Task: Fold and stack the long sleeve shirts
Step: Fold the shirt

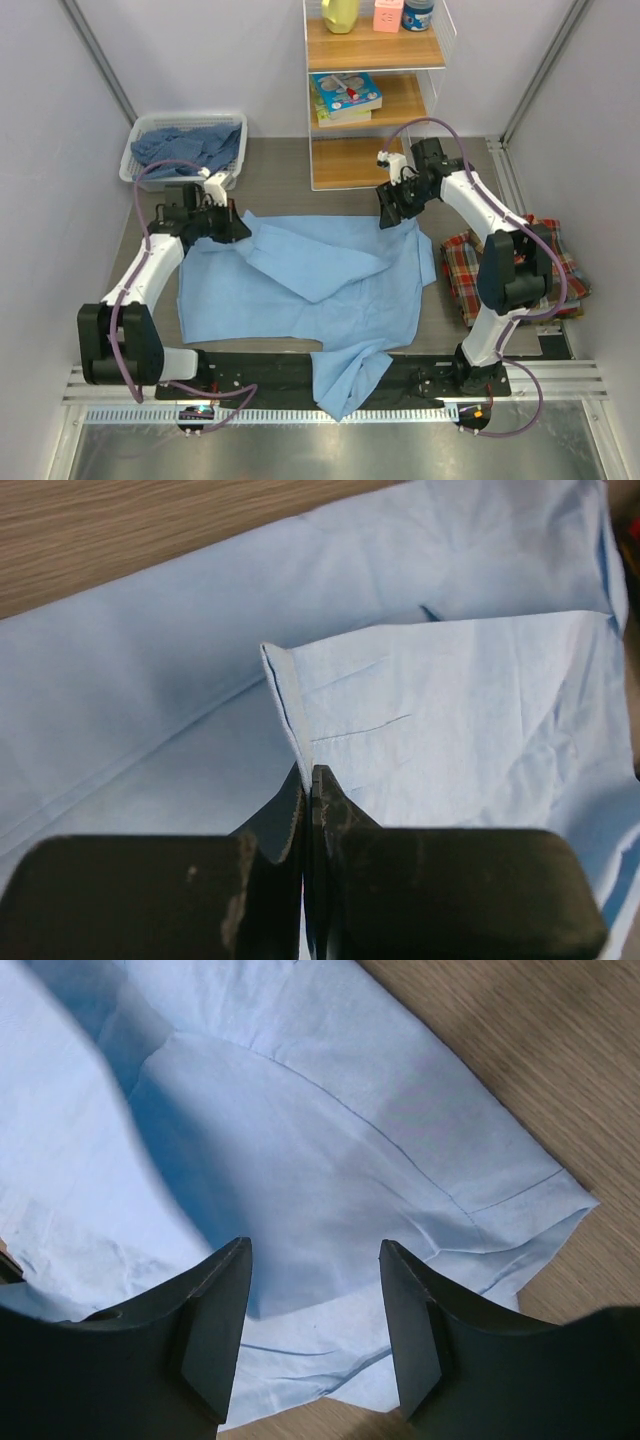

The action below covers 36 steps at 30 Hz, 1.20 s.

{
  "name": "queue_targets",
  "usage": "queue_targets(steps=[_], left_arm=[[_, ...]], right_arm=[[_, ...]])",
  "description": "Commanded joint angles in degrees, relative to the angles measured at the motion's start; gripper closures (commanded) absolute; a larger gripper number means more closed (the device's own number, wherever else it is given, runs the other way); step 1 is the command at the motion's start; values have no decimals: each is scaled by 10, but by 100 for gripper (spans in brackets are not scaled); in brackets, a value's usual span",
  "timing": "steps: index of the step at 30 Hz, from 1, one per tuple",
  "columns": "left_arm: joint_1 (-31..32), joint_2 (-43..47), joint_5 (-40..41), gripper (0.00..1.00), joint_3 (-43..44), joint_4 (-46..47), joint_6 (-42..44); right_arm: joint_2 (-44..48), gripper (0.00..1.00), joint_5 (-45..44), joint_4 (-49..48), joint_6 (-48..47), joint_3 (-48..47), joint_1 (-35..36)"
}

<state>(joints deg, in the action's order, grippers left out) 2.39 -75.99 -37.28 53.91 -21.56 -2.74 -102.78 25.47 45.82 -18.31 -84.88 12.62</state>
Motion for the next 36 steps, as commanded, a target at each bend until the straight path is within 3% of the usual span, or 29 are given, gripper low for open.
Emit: queue_targets(steps=[1,11,12,13,14,16,21,23,28,36], left_arm=[[-57,-25,35,100,-16,58,-20],[-150,-88,51,99,-72,118,-16],[-153,-100,55,94,-70,114,-7],[-156,-104,55,76,-67,107,-1],[-159,-108,56,64,-62,82,7],[-166,-105,53,49,-50,60,25],[-171,-43,48,41,-52,12,140],[-159,-19,55,40,-51,-5,200],[-105,-14,94,44,-57,-47,255],[-91,-175,179,48,0,-74,237]], right_arm=[[11,41,17,27,-24,3,-1],[19,44,29,48,-16,-5,2],[20,44,27,51,-16,-3,4],[21,45,21,58,-18,0,9],[24,46,17,61,-18,5,11],[29,47,7,65,-18,13,20],[37,48,-25,61,-26,45,38],[33,49,-33,55,-27,51,44],[-14,52,-82,22,-21,49,55],[-93,53,-141,-22,-32,28,54]])
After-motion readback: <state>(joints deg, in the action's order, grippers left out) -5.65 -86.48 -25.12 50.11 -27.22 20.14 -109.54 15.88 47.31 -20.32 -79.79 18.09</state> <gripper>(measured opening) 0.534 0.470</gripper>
